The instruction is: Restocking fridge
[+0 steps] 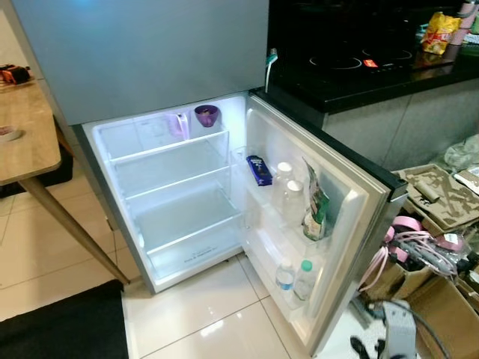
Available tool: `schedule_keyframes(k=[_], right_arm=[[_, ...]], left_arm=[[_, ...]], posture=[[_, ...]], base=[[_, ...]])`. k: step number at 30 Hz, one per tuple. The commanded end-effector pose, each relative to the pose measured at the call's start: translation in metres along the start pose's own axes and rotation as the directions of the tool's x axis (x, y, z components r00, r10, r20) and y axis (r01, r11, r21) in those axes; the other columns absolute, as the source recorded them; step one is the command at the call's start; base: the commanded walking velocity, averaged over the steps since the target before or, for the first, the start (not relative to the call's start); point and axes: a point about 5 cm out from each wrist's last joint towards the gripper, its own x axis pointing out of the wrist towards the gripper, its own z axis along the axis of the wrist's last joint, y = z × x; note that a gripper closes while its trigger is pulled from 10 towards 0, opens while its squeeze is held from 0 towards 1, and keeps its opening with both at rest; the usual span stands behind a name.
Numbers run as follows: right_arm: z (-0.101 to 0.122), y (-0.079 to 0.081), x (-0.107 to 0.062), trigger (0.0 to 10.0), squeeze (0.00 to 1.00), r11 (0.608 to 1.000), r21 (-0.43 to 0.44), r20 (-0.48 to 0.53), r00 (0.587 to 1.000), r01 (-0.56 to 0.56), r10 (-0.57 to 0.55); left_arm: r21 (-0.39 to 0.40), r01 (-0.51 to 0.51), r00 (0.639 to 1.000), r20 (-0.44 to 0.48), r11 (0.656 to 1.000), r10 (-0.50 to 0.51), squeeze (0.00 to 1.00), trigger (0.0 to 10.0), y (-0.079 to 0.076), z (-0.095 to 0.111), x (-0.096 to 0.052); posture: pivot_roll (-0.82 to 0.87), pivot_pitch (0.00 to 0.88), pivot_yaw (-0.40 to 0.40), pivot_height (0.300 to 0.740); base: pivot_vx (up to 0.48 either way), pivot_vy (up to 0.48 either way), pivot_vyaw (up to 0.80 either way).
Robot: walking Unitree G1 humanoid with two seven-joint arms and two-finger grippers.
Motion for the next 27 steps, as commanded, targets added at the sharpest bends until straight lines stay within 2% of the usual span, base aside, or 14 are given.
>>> schedule_keyframes(k=[1, 4, 7, 10, 15, 16, 18, 19, 21, 22, 25, 27], right_arm=[[0.015, -0.004, 0.002, 10.0, 0.0, 1.0, 0.006, 0.056, 0.998, 0.015, -0.016], [0.028, -0.004, 0.004, 10.0, 0.0, 1.0, -0.001, 0.091, 0.996, 0.022, -0.022], [0.055, -0.011, 0.006, 10.0, 0.0, 0.997, -0.039, 0.145, 0.987, 0.069, -0.063], [0.058, -0.013, 0.006, 10.0, 0.0, 0.996, -0.046, 0.146, 0.987, 0.08, -0.072], [0.067, -0.036, -0.001, 10.0, 0.0, 0.98, -0.099, 0.145, 0.977, 0.173, -0.158], [0.07, -0.041, -0.002, 4.0, 0.0, 0.974, -0.106, 0.155, 0.971, 0.198, -0.181], [0.07, -0.041, -0.002, 4.0, 0.0, 0.974, -0.106, 0.155, 0.971, 0.198, -0.181], [0.078, -0.045, -0.004, 0.0, 0.0, 0.97, -0.094, 0.184, 0.961, 0.225, -0.205], [0.093, -0.049, -0.006, 0.0, 0.0, 0.971, -0.038, 0.25, 0.943, 0.236, -0.219], [0.093, -0.049, -0.006, 0.0, 0.0, 0.971, -0.038, 0.25, 0.943, 0.236, -0.219], [0.127, -0.036, -0.004, 0.0, 0.0, 0.99, 0.059, 0.377, 0.916, 0.125, -0.138], [0.133, -0.032, -0.004, 0.0, 0.0, 0.994, 0.068, 0.4, 0.91, 0.09, -0.11]], left_arm=[[-0.009, -0.006, 1.0, -0.006, 1.0, 0.006, 0.0, 10.0, 0.004, -0.003, -0.001], [-0.019, -0.002, 1.0, 0.001, 1.0, 0.002, 0.0, 10.0, 0.004, -0.002, -0.001], [-0.065, 0.022, 0.999, 0.05, 0.998, -0.019, 0.0, 10.0, 0.002, 0.007, 0.0], [-0.066, 0.025, 0.998, 0.056, 0.997, -0.022, 0.0, 10.0, 0.002, 0.009, 0.0], [-0.062, 0.024, 0.998, 0.054, 0.998, -0.021, 0.0, 10.0, 0.003, 0.007, 0.0], [-0.062, 0.024, 0.998, 0.053, 0.998, -0.021, 0.0, 10.0, 0.004, 0.006, -0.001], [-0.062, 0.024, 0.998, 0.053, 0.998, -0.021, 0.0, 10.0, 0.004, 0.006, -0.001], [-0.062, 0.023, 0.999, 0.05, 0.998, -0.02, 0.0, 10.0, 0.004, 0.004, -0.001], [-0.065, 0.022, 0.999, 0.048, 0.998, -0.019, 0.0, 10.0, 0.005, 0.003, -0.001], [-0.065, 0.022, 0.999, 0.048, 0.998, -0.019, 0.0, 10.0, 0.005, 0.003, -0.001], [-0.069, 0.024, 0.999, 0.05, 0.997, -0.02, 0.0, 10.0, 0.006, 0.002, -0.002], [-0.069, 0.024, 0.999, 0.05, 0.997, -0.021, 0.0, 10.0, 0.005, 0.002, -0.002]], posture=[[-0.09, 0.0, 0.007, 0.734], [-0.09, 0.0, 0.007, 0.734], [-0.09, 0.007, 0.002, 0.734], [-0.09, 0.013, 0.004, 0.734], [-0.1, 0.035, 0.008, 0.734], [-0.09, 0.04, 0.008, 0.734], [-0.09, 0.04, 0.008, 0.734], [-0.09, 0.042, 0.008, 0.734], [-0.09, 0.047, 0.007, 0.734], [-0.09, 0.047, 0.007, 0.734], [-0.09, 0.05, 0.008, 0.734], [-0.09, 0.05, 0.008, 0.734]], base=[[0.0, 0.0, 0.0], [0.0, 0.0, 0.0], [0.0, 0.0, 0.0], [0.0, 0.0, 0.0], [0.0, 0.0, 0.0], [0.0, 0.0, 0.0], [0.0, 0.0, 0.0], [0.0, 0.0, 0.0], [0.0, 0.0, 0.0], [0.0, 0.0, 0.0], [0.0, 0.0, 0.0], [0.0, 0.0, 0.0]])
